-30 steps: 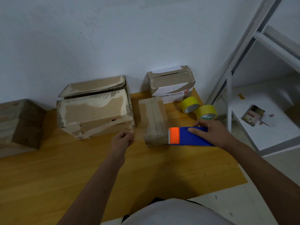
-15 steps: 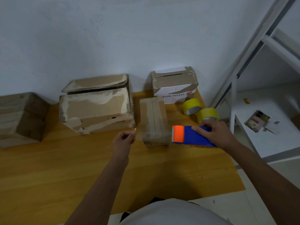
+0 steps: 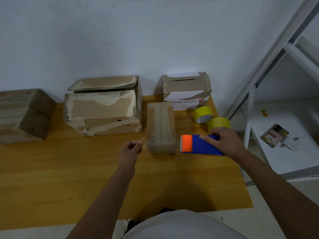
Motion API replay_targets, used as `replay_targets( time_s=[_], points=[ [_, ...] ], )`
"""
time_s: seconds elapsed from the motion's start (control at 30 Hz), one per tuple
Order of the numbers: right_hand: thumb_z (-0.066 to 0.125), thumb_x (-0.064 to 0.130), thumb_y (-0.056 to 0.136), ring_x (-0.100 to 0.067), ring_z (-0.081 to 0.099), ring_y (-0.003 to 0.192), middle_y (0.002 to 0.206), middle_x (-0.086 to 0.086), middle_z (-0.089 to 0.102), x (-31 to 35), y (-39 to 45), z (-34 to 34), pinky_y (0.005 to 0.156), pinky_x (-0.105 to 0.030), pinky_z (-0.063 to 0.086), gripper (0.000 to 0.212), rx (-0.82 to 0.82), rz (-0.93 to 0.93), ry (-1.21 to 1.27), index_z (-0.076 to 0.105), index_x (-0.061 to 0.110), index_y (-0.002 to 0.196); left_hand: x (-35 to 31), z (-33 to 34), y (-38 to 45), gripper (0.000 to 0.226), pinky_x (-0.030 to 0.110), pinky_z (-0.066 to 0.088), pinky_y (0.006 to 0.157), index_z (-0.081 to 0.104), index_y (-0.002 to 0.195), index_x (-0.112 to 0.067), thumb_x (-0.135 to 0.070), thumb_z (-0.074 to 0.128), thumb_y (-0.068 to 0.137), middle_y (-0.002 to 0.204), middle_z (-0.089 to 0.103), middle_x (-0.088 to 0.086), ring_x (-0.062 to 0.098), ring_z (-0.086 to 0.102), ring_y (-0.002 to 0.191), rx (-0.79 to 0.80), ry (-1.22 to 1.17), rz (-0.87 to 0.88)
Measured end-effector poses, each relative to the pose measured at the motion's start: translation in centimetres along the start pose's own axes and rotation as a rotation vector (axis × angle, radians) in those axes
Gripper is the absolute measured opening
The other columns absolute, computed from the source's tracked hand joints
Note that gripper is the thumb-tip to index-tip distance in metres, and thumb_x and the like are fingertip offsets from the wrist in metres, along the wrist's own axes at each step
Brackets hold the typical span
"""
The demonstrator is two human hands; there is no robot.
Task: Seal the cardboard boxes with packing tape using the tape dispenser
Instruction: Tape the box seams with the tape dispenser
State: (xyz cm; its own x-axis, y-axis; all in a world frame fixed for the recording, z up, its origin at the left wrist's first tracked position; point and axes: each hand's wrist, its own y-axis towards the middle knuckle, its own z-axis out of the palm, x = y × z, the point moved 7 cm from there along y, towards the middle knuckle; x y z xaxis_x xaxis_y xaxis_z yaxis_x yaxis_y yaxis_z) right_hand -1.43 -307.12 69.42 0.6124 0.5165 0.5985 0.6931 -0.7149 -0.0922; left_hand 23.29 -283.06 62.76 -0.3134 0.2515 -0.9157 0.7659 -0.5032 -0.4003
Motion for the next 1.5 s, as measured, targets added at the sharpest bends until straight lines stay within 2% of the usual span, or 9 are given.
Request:
replay_targets(
  time_s=[0.2,0.3,0.53,0.77,0.93,1.03,1.13,1.33,1.5],
  points=[
    [0.057,0.061,0.083,-0.012,0.061,0.067,0.071,0.000,0.064,0.0,1.3,0.7,0.059,-0.031,0.052,0.043,0.020,0.006,-0.044,0.063,0.018,0.080,0.5,0.4,-0.3,0.021,0.031,0.047,0.081,0.056,0.087,-0.008,-0.026,0.062,0.098,0.080,0.055,0.003,0.018,0.054,0.076,0.029,-0.003,-0.041],
    [0.058,0.058,0.085,-0.013,0.061,0.068,0.072,-0.001,0.064,-0.1,1.6,0.8,0.061,-0.032,0.053,0.042,0.031,0.018,-0.066,0.064,0.017,0.082,0.7,0.5,-0.3,0.023,0.042,0.051,0.088,0.057,0.084,-0.010,-0.027,0.063,0.097,0.079,0.057,0.003,0.019,0.054,0.077,-0.060,0.040,-0.043],
    [0.054,0.063,0.084,-0.009,0.060,0.067,0.070,0.003,0.063,0.7,2.6,1.3,0.059,-0.028,0.050,0.043,0.030,-0.004,-0.132,0.062,0.021,0.080,1.2,0.2,0.4,0.022,0.046,0.050,0.090,0.059,0.081,-0.014,-0.029,0.064,0.096,0.077,0.060,0.001,0.018,0.056,0.076,-0.160,0.072,-0.090],
    [0.056,0.062,0.084,-0.009,0.060,0.068,0.073,0.002,0.064,0.2,3.1,1.5,0.056,-0.025,0.047,0.042,0.036,0.017,-0.120,0.063,0.021,0.082,1.9,0.5,0.9,0.019,0.042,0.050,0.089,0.060,0.086,-0.014,-0.029,0.064,0.096,0.080,0.061,0.002,0.019,0.057,0.079,-0.138,0.055,-0.140],
    [0.057,0.061,0.084,-0.011,0.061,0.068,0.074,0.000,0.064,-0.3,3.4,1.4,0.057,-0.028,0.049,0.042,0.060,0.031,-0.103,0.064,0.020,0.083,2.3,1.5,1.0,0.033,0.041,0.048,0.085,0.057,0.101,-0.014,-0.041,0.072,0.088,0.097,0.058,0.000,0.019,0.056,0.089,-0.098,0.148,-0.176],
    [0.056,0.062,0.083,-0.011,0.061,0.069,0.074,0.000,0.064,-0.5,3.6,1.5,0.056,-0.026,0.047,0.044,0.072,0.037,-0.102,0.064,0.018,0.084,2.5,2.0,1.0,0.037,0.037,0.043,0.077,0.054,0.105,-0.015,-0.041,0.073,0.086,0.100,0.054,-0.003,0.014,0.053,0.087,-0.104,0.198,-0.181],
    [0.056,0.062,0.083,-0.013,0.062,0.071,0.076,-0.002,0.066,-0.8,3.6,1.5,0.061,-0.033,0.054,0.047,0.082,0.037,-0.098,0.065,0.016,0.085,2.7,2.1,1.1,0.037,0.033,0.040,0.072,0.054,0.107,-0.015,-0.040,0.073,0.087,0.100,0.053,-0.005,0.008,0.051,0.086,-0.116,0.219,-0.170],
    [0.055,0.063,0.083,-0.012,0.062,0.071,0.077,-0.001,0.066,-1.2,3.6,1.9,0.065,-0.035,0.056,0.046,0.079,0.044,-0.084,0.064,0.017,0.085,3.0,2.0,1.2,0.039,0.035,0.040,0.081,0.054,0.108,-0.016,-0.043,0.072,0.087,0.105,0.052,-0.005,0.013,0.053,0.092,-0.095,0.196,-0.177],
    [0.055,0.062,0.084,-0.012,0.064,0.075,0.081,0.000,0.067,-2.0,3.6,2.1,0.068,-0.038,0.058,0.043,0.092,0.052,-0.078,0.064,0.020,0.088,3.0,2.0,1.2,0.036,0.036,0.040,0.079,0.056,0.104,-0.016,-0.042,0.073,0.086,0.103,0.053,-0.001,0.018,0.053,0.091,-0.100,0.204,-0.173]
  ],
)
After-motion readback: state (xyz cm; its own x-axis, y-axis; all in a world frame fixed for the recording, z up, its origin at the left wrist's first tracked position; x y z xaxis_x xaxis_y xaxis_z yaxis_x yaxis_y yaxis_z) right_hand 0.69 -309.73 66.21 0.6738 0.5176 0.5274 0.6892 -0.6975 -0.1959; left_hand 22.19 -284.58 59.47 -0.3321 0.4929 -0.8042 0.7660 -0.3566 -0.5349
